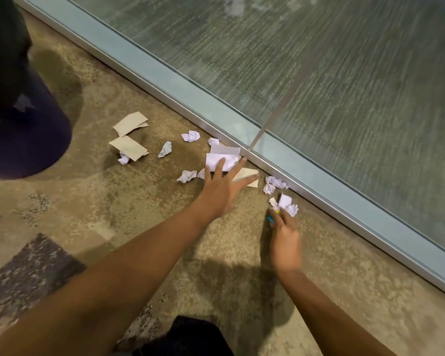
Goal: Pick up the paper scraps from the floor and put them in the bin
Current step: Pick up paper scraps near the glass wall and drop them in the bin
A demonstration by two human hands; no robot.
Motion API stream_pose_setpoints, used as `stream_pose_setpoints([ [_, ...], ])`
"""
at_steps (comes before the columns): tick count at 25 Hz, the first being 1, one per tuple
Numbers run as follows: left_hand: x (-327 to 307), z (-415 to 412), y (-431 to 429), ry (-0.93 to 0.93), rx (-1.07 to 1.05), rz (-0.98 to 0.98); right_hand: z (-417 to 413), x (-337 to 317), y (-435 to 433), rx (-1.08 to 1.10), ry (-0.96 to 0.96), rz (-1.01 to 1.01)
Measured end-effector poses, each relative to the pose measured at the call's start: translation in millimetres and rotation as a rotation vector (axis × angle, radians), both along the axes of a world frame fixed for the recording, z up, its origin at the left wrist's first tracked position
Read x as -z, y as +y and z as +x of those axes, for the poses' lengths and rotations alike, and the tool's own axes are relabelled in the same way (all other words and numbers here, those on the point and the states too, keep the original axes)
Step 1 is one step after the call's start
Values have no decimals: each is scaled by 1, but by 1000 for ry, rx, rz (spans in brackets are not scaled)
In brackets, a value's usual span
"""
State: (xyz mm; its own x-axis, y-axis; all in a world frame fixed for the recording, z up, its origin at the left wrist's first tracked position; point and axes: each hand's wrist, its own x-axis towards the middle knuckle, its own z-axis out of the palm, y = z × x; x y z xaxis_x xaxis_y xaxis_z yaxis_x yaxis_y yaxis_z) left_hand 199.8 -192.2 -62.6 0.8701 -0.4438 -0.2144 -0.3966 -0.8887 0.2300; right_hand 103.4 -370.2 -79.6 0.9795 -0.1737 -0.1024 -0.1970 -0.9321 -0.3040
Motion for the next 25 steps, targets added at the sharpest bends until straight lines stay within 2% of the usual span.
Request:
stream_pose_setpoints([
  [3,6,6,-12,-36,-77,0,7,-11,-6,-70,55,-80],
  [7,14,18,-16,-9,-126,30,21,-26,2,-29,109,-134],
  [11,21,25,-10,72,-265,-108,26,-33,6,-22,162,-200],
  [14,23,28,-12,70,-226,11,32,-33,6,-36,195,-226],
  [20,15,25,-15,-49,-105,122,39,-32,8,-38,213,-254],
  [25,-2,27,-9,-198,-138,-82,40,-33,9,-44,209,-247],
])
